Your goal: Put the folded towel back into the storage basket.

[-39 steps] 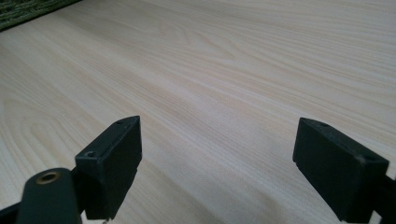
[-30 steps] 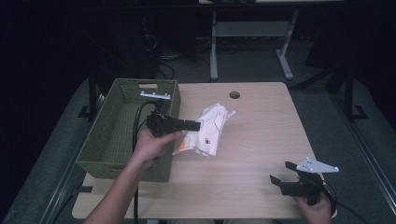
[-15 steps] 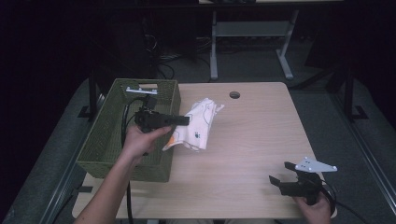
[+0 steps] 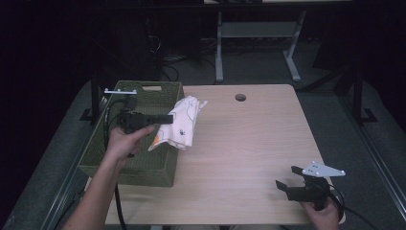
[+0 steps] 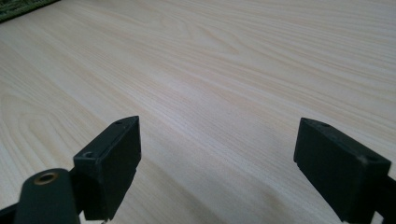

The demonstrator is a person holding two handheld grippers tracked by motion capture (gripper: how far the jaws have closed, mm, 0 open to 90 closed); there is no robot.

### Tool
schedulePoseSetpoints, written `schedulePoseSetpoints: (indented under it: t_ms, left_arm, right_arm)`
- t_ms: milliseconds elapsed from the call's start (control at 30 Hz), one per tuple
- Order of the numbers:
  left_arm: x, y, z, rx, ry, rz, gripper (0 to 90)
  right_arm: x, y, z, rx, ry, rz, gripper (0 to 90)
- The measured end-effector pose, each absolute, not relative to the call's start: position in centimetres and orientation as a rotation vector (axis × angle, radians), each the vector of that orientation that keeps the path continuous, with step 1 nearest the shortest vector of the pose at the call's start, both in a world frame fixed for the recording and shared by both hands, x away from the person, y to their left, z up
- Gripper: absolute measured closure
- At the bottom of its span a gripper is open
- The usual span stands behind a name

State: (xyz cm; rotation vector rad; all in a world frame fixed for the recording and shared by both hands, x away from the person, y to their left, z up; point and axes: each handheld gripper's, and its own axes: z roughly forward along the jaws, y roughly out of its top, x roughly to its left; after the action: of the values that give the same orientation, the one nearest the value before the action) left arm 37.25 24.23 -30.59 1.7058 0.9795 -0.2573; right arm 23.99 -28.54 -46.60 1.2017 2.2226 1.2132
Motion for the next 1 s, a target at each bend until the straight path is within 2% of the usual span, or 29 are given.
schedulePoseSetpoints:
  t_ms: [1000]
  left_arm:
    - [36.9,31.1,-31.9,1.637,1.113,-0.197,80.4]
  right_arm:
    - [23.9,-28.4,-46.5,1.194,2.221,1.217,14.5]
